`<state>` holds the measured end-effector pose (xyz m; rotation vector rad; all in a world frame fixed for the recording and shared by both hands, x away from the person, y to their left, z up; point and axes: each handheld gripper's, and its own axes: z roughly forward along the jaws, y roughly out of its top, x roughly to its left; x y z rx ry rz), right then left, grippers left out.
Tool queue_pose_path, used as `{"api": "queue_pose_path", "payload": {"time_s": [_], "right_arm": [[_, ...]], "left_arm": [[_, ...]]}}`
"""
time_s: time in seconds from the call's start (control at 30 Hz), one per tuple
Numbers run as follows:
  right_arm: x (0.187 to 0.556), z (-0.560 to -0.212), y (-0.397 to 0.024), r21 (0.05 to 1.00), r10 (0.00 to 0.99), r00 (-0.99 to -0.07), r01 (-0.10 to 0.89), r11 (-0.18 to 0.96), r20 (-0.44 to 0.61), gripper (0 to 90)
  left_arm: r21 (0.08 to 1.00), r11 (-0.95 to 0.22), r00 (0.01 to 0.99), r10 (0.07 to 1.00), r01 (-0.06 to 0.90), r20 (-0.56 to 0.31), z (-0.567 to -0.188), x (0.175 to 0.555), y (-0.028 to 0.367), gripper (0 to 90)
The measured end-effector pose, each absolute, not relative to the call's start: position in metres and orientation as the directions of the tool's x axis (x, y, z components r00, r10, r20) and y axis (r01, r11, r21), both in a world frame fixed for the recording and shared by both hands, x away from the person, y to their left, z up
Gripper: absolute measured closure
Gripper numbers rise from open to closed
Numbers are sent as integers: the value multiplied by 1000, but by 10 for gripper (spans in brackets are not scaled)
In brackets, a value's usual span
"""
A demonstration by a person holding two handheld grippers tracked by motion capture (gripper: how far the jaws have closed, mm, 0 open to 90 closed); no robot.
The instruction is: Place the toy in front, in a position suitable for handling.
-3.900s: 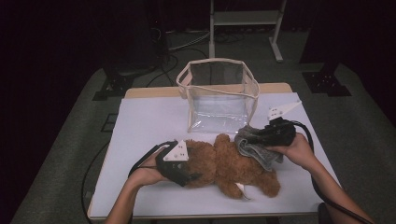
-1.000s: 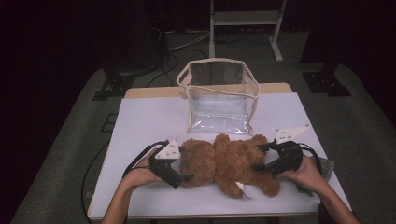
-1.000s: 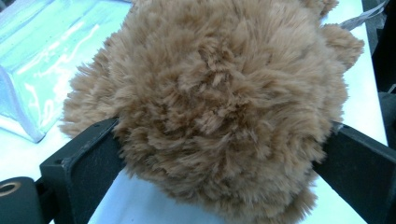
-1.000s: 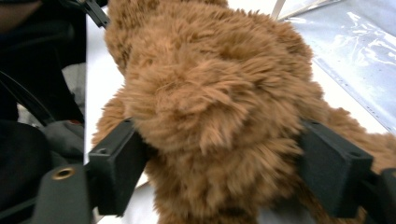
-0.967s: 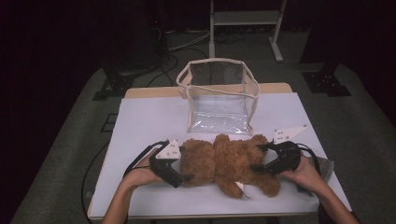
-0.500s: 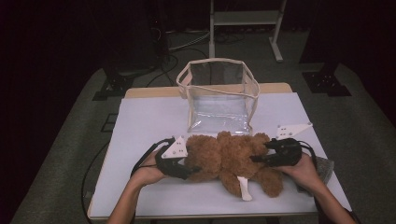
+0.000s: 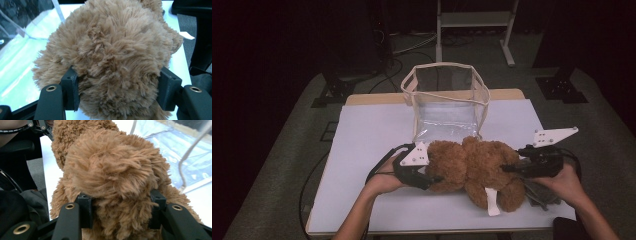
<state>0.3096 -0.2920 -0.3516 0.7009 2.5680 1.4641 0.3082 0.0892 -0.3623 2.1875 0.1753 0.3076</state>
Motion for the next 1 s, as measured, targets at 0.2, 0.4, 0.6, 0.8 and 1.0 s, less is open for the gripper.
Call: {"api": "queue_pose_path", "payload": {"time_s": [0.2, 0.4, 0.6, 0.8, 1.0], "right_arm": [[319, -369, -267, 841, 398, -900, 349, 415, 177, 504], [326, -386, -237, 830, 357, -912, 353, 432, 202, 495], [329, -399, -226, 813, 346, -912, 367, 453, 219, 393], [334, -387, -245, 802, 357, -900, 400, 443, 251, 322], [347, -362, -260, 811, 386, -895, 389, 437, 222, 303]], "left_arm": [[787, -614, 952, 271, 56, 144, -367, 304, 116, 346], [774, -625, 945, 304, 101, 122, -379, 296, 142, 341], [785, -605, 941, 325, 131, 94, -390, 291, 155, 297], [817, -559, 934, 350, 140, 79, -385, 291, 168, 206], [829, -538, 917, 389, 150, 87, -377, 293, 178, 114]]}}
